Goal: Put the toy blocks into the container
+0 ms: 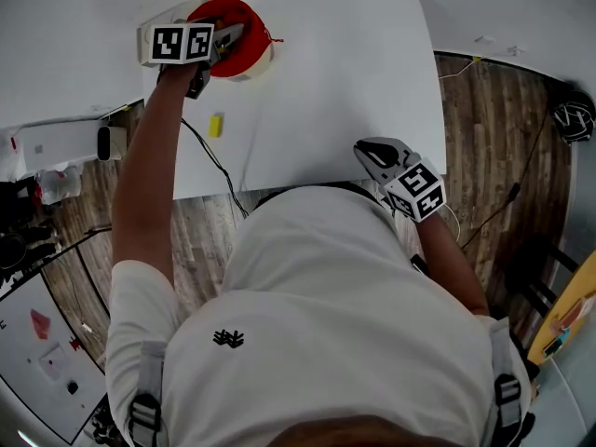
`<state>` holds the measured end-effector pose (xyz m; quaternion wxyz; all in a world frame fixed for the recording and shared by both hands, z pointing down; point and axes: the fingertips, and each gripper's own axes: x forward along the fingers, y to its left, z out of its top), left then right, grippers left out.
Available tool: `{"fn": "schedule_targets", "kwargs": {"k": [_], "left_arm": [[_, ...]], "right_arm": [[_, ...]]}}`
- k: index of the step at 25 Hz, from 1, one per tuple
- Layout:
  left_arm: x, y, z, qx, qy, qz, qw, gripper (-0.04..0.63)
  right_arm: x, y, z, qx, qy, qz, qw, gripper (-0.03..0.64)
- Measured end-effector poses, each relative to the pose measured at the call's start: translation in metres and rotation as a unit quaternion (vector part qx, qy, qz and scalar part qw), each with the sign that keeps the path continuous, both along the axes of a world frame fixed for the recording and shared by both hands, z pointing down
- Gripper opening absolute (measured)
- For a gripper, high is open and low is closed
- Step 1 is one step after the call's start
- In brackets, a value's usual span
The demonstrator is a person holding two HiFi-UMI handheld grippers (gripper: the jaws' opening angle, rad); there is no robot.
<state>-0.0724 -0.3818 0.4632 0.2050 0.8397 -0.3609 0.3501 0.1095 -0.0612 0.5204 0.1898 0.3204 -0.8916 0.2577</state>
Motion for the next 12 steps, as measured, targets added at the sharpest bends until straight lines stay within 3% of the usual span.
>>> {"fn": "schedule_targets", "kwargs": {"k": [4, 12], "left_arm": [[-0.005, 0.025, -0.022, 0.021, 0.039, 0.005, 0.999, 0.31], [-0.039, 0.091, -0.05, 0.065, 0.08, 0.018, 0.9945, 0.255]], "right_arm": [[-0.02, 0.009, -0.007, 0.006, 0.008, -0.014, 1.0, 0.031], [-0.063, 0.029, -0.017, 0.014, 0.026, -0.034, 0.999, 0.031]]}}
